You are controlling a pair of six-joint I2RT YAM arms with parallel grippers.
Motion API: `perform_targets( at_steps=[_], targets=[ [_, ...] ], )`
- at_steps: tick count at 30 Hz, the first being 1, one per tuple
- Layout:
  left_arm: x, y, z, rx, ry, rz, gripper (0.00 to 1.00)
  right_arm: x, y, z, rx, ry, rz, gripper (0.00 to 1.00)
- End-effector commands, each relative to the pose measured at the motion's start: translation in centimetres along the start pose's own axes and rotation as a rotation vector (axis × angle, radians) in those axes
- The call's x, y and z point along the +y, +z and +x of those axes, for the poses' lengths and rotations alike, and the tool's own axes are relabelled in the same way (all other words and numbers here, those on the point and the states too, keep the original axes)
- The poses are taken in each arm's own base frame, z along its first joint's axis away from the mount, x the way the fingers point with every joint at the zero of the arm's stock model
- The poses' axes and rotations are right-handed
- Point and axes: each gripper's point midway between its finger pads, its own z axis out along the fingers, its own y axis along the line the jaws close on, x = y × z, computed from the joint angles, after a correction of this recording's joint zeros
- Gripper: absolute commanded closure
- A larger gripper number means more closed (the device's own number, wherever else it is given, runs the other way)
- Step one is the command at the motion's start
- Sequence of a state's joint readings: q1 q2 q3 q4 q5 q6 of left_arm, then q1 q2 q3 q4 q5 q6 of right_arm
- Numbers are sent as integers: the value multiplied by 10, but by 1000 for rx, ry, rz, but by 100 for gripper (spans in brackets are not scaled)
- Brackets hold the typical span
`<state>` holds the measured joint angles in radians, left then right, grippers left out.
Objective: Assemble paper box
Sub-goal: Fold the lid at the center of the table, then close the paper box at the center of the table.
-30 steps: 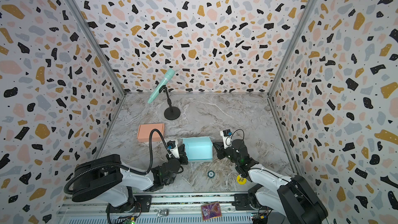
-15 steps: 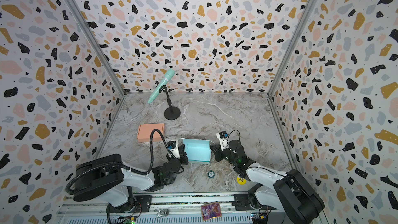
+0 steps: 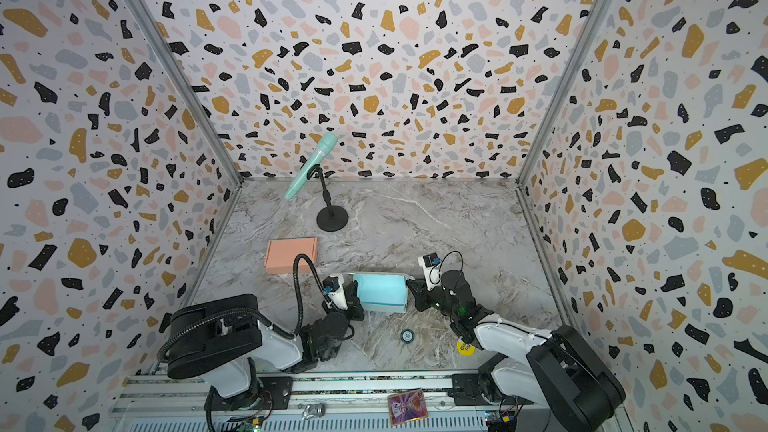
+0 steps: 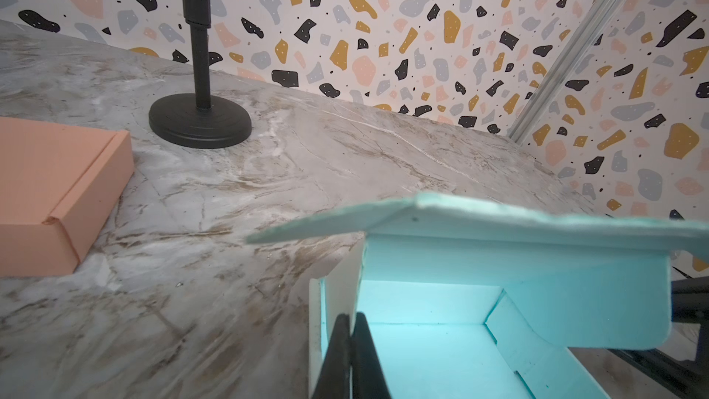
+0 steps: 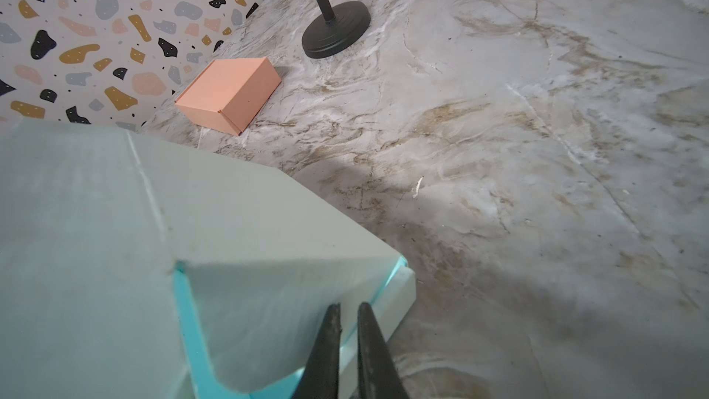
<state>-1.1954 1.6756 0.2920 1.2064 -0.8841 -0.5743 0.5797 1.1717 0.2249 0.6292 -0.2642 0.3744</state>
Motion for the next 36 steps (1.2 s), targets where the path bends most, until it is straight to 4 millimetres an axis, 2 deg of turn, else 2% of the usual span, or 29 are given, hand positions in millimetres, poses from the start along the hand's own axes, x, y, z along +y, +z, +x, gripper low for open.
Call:
perform_targets(
  at_steps=[1, 5, 11, 14, 18, 22, 26, 29, 31, 33, 36],
  targets=[
    [0, -6, 14, 33, 45, 18, 100, 5, 0, -1, -17, -25, -18, 87],
    [1, -7, 17, 32, 71, 4, 100, -4, -4, 3, -19, -11, 12, 87],
    [0, -8, 22, 34, 97, -10, 100, -33, -23, 4, -66, 96, 93, 85],
    [1, -8, 22, 32, 102, -16, 100, -44, -34, -3, -110, 170, 115, 83],
    [-3, -8, 25, 37, 133, -18, 100, -49, -51, -31, -204, 207, 145, 81],
    [-10, -8, 25, 38, 181, -31, 100, -42, -62, -71, -227, 110, 184, 78],
    [-14, -8, 25, 36, 195, -34, 100, -17, -53, -96, -170, 4, 122, 77],
    [-19, -7, 27, 39, 203, -27, 100, 5, -36, -97, -108, -66, 77, 76],
    [-22, -7, 28, 42, 212, -24, 100, 12, -26, -93, -79, -91, 66, 76],
    [-24, -7, 29, 44, 218, -24, 100, 21, -18, -83, -48, -106, 41, 76],
    [-24, -7, 29, 43, 221, -26, 100, 23, -7, -68, 2, -119, 45, 76]
  ],
)
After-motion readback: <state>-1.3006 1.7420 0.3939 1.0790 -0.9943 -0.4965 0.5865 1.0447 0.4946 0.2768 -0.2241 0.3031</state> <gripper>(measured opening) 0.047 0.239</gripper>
